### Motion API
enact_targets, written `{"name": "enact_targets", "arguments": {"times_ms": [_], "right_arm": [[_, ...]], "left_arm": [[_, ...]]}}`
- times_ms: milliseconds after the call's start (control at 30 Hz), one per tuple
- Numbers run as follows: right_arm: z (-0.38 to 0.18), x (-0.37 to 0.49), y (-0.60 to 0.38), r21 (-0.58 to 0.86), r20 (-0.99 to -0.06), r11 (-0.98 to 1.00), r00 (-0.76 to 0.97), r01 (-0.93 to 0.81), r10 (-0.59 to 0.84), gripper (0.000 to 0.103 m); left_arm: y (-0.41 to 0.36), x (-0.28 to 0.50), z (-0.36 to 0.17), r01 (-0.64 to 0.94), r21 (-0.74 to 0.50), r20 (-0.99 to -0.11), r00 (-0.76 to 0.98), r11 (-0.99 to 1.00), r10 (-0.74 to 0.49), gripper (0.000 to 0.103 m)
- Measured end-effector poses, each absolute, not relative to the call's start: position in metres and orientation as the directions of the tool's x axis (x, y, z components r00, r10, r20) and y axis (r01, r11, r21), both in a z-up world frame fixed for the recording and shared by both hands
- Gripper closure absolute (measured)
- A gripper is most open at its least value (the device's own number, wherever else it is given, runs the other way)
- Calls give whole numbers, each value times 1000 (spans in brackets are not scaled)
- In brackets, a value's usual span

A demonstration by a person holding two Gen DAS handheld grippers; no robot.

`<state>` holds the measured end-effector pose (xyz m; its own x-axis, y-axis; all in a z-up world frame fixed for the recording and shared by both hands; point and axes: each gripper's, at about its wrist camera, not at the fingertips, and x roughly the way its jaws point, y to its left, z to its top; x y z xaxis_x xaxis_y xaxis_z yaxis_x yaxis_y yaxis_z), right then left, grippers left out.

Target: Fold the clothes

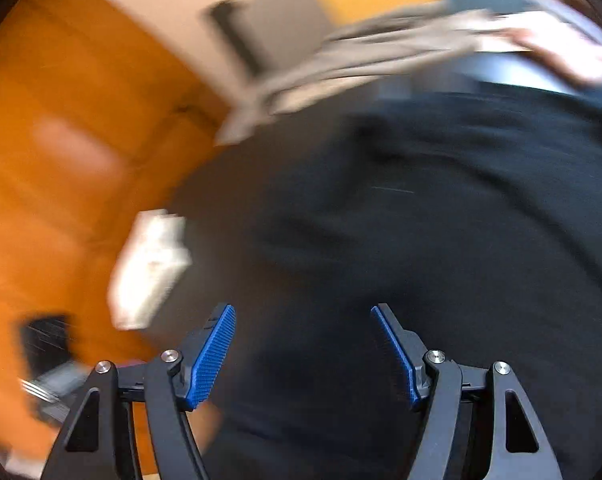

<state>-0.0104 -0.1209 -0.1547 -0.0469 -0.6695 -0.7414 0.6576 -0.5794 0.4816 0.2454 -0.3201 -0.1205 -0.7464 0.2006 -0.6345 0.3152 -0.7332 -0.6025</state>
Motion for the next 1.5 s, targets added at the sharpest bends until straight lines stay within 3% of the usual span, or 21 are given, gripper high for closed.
{"name": "enact_targets", "arguments": {"times_ms": [167, 367, 400, 433, 500, 667, 700, 800, 867, 1000, 1133, 1233, 1300, 1367, 1400, 1500], "right_arm": [[-175, -46, -19, 300, -847, -810, -251, 503, -469, 31], [-178, -62, 31, 246, -856, -866, -321, 436, -405, 32], [-180, -62, 30, 231, -859, -867, -327, 441, -395, 26], [-182, -62, 27, 223, -859, -863, -326, 453, -394, 13], [-186, -62, 17, 172, -866, -855, -339, 490, -368, 0], [-190, -64, -7, 72, -873, -822, -363, 565, -326, 0], [-190, -67, -13, 74, -872, -812, -357, 579, -334, 0], [-189, -72, -36, 74, -869, -775, -341, 627, -359, 0], [-188, -72, -55, 70, -868, -745, -328, 664, -374, 0], [-187, -63, -96, 48, -860, -672, -311, 739, -404, 0], [-187, -54, -118, 10, -859, -619, -311, 785, -408, 0], [-186, -57, -106, 20, -864, -614, -295, 789, -408, 0], [-184, -64, -94, 66, -871, -641, -269, 765, -410, 0], [-179, -69, -82, 137, -874, -669, -229, 730, -429, 10], [-172, -68, -75, 187, -862, -675, -211, 714, -461, 21], [-143, -61, -75, 248, -815, -663, -219, 706, -537, 23]], "left_arm": [[-317, 194, -98, 261, -504, -645, -747, -824, 158, 83], [-286, 88, -114, 165, -416, -696, -691, -894, 197, 83], [-284, 80, -124, 170, -410, -708, -679, -896, 195, 83], [-282, 73, -133, 175, -403, -720, -667, -898, 193, 83], [-278, 58, -151, 186, -389, -743, -642, -902, 188, 83], [-269, 20, -197, 209, -353, -797, -577, -912, 176, 84], [-267, 13, -207, 213, -345, -808, -564, -914, 174, 92], [-291, 53, -210, 257, -508, -745, -610, -822, 270, 96], [-297, 76, -206, 293, -502, -746, -623, -813, 236, 96], [-299, 121, -191, 373, -338, -794, -605, -864, 49, 94], [-323, 167, -189, 517, -314, -809, -584, -797, -60, 93], [-336, 191, -186, 601, -322, -823, -560, -732, -97, 100], [-329, 190, -178, 593, -313, -822, -561, -742, -102, 90], [-314, 182, -167, 543, -290, -801, -588, -788, -110, 86], [-306, 178, -162, 510, -291, -788, -608, -810, -100, 86], [-293, 160, -151, 436, -302, -756, -652, -848, -66, 86]]}}
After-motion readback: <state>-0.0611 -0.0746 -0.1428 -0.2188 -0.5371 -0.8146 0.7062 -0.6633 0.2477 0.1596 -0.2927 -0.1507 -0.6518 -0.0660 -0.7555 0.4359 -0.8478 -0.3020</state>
